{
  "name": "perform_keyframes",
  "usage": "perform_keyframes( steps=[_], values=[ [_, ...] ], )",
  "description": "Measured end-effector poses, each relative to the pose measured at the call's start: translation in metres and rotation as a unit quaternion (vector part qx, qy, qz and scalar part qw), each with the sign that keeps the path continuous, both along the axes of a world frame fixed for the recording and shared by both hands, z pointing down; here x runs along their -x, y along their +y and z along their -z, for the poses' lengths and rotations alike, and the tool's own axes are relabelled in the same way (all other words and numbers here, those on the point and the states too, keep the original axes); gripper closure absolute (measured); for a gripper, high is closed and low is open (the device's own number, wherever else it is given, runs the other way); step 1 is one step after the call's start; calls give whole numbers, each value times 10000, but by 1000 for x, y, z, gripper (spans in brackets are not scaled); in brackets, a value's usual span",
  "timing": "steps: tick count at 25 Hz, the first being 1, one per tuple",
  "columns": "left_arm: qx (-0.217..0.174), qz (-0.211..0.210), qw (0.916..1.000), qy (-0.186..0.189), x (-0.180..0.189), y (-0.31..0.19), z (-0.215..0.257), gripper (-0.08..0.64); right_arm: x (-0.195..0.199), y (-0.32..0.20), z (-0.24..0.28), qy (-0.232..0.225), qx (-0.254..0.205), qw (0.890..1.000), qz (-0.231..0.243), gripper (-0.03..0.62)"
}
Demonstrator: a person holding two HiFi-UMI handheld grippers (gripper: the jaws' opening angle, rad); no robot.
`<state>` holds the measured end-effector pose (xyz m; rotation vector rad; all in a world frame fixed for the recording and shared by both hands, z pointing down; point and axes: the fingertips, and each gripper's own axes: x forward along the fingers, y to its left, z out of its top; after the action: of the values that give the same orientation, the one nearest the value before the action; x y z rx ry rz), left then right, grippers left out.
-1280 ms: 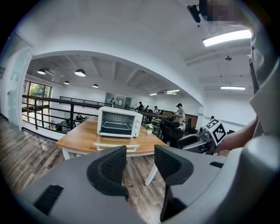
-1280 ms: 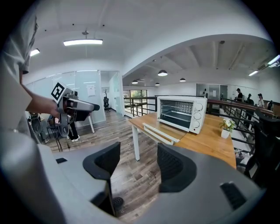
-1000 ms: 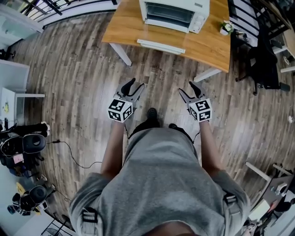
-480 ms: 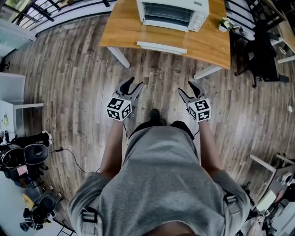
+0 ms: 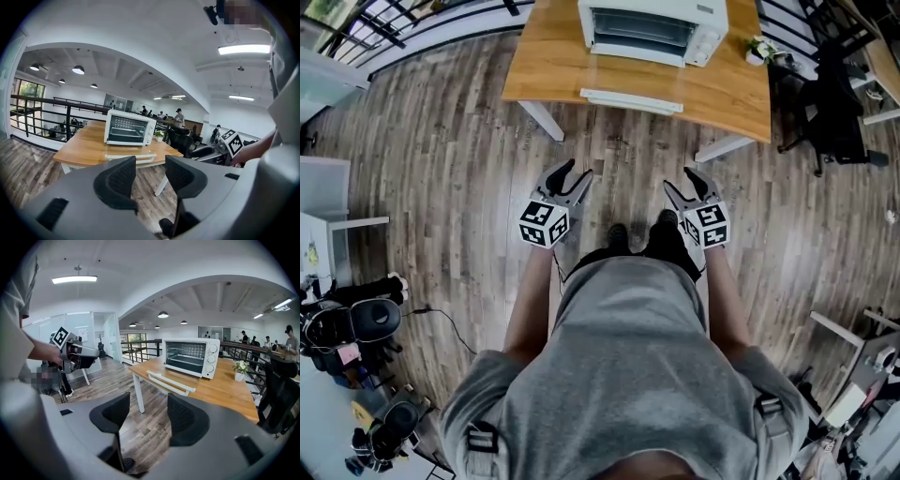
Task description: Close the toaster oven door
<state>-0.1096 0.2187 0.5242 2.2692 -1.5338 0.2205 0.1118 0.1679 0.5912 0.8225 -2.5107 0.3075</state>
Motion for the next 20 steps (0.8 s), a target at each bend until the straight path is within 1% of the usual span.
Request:
perform_keyframes(
  steps=[4,8,13,20],
  values=[
    [36,113,9999,27,9,-14,-1,351,8,-12,0,-27,10,10000,61,331],
    [55,150,9999,4,7,-30,-3,351,6,-27,-7,-6,85,9999,134,331],
    [133,306,9994,1,5,-51,-7,351,3,-58,-9,-9,114,9996,251,333],
    [252,627,9977,-39,-2,-77,-8,351,1,-97,-15,-10,231,9977,635,334]
  ],
)
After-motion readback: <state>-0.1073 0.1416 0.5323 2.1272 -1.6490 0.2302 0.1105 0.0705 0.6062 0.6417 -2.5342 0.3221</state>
